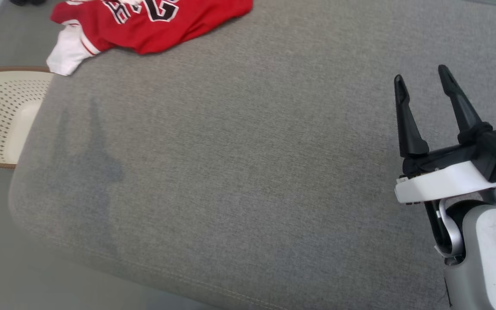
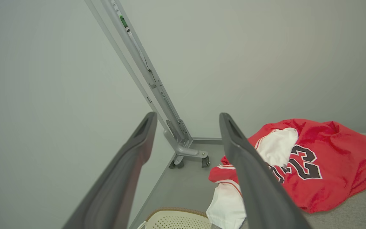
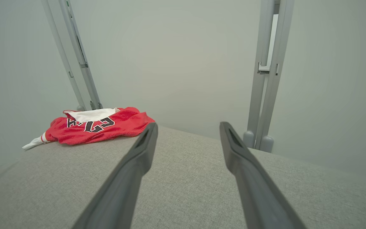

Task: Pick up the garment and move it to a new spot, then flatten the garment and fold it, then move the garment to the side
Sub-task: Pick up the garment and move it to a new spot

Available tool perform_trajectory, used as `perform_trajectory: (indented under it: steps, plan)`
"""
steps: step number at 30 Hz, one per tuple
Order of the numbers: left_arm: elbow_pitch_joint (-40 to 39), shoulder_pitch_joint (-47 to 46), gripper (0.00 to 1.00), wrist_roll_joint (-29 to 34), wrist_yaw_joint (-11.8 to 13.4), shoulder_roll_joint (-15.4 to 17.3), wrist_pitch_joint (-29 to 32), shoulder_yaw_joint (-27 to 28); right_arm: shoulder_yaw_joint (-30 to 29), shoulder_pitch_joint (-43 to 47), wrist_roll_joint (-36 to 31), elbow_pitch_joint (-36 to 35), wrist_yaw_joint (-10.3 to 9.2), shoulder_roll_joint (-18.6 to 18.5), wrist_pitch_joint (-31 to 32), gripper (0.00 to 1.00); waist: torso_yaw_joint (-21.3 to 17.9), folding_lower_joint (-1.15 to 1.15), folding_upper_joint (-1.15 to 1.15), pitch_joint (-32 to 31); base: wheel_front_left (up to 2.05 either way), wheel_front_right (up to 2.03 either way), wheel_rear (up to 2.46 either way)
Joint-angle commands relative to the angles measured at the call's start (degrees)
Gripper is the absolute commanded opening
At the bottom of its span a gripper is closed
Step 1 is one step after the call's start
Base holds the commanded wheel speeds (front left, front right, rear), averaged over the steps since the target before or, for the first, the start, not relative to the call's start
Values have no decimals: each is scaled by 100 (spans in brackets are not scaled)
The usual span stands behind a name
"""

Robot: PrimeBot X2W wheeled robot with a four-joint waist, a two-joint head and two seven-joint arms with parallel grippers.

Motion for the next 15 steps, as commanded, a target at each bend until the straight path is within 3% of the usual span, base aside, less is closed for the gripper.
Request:
perform_trajectory:
  steps: [1, 10, 15]
  plan:
    - [231, -291, 100, -52, -25, 69, 156, 26, -14, -142, -36, -122, -2, -61, 40, 100, -1154, 0, 0, 1234, 0, 0, 0]
    - [1388, -1383, 100, -533, -202, 189, 1366, 38, -438, -187, -148, -995, -2, -224, 205, 100, -1596, 0, 0, 2131, 0, 0, 0]
    - [1797, -1547, 100, -674, -170, 201, 1812, 75, -656, -73, -200, -1376, -1, -243, 234, 100, -1713, 0, 0, 2335, 0, 0, 0]
